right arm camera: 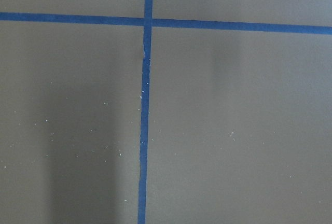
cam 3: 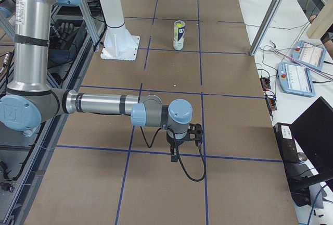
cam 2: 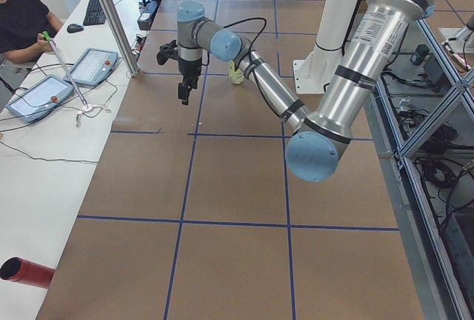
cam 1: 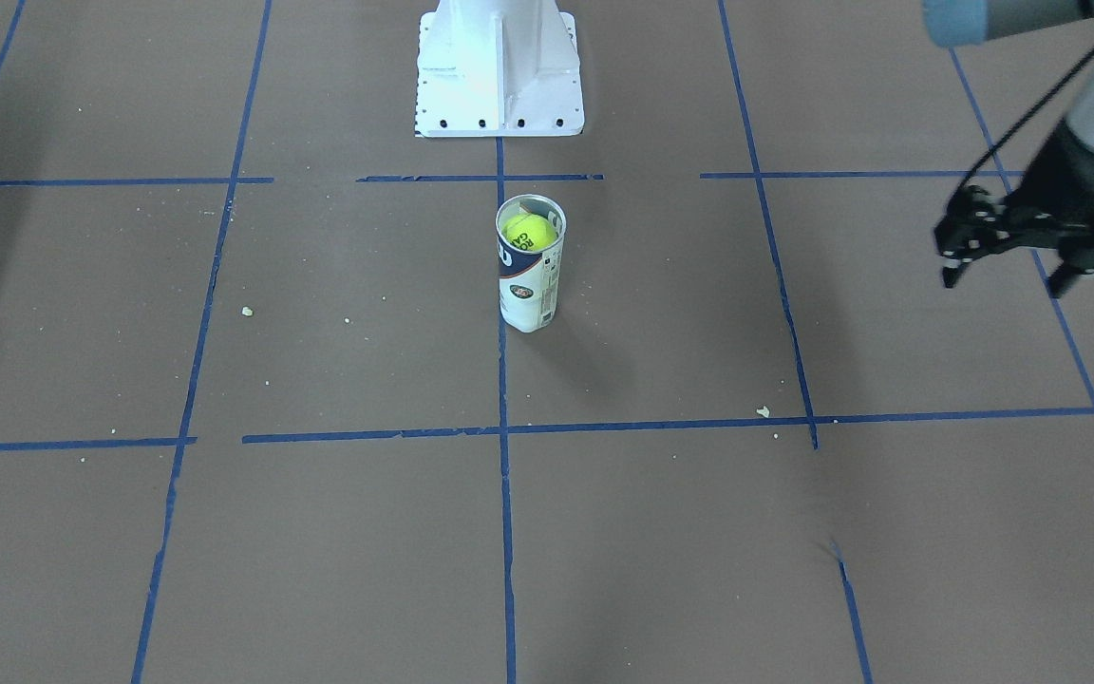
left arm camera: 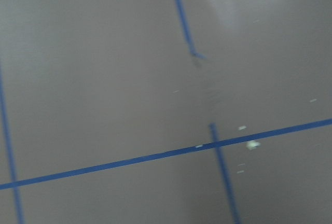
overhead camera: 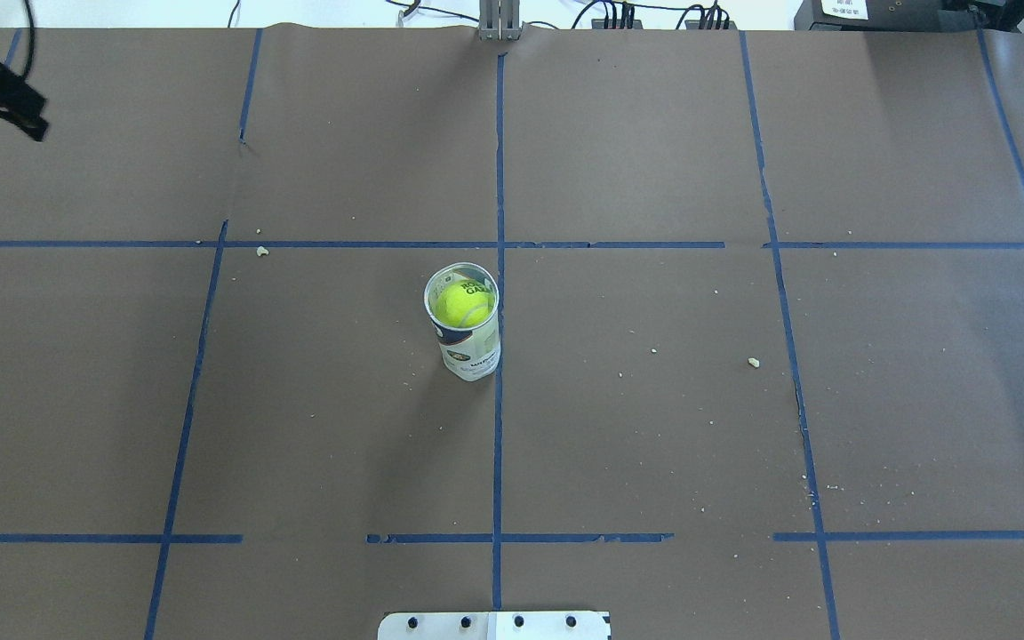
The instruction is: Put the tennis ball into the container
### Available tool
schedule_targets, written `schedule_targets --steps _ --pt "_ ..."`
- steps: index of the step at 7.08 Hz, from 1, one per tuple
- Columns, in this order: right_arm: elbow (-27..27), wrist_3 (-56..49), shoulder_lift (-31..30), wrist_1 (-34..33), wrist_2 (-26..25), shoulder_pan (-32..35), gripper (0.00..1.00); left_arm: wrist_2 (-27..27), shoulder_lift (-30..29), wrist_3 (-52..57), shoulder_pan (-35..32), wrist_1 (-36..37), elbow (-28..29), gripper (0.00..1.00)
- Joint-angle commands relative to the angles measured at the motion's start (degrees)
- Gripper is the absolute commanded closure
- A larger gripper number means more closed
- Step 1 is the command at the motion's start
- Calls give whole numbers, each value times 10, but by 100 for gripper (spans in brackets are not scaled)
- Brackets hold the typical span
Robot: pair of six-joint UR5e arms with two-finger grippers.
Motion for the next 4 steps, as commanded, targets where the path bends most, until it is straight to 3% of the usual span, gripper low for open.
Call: schedule_targets --steps 1,3,4 --pt "0 0 0 0 0 0 0 -46 88 236 -135 -16 96 0" --pt "0 0 0 0 0 0 0 -47 179 270 -173 -152 161 0" --pt "0 0 0 0 0 0 0 -69 186 257 -182 -161 169 0"
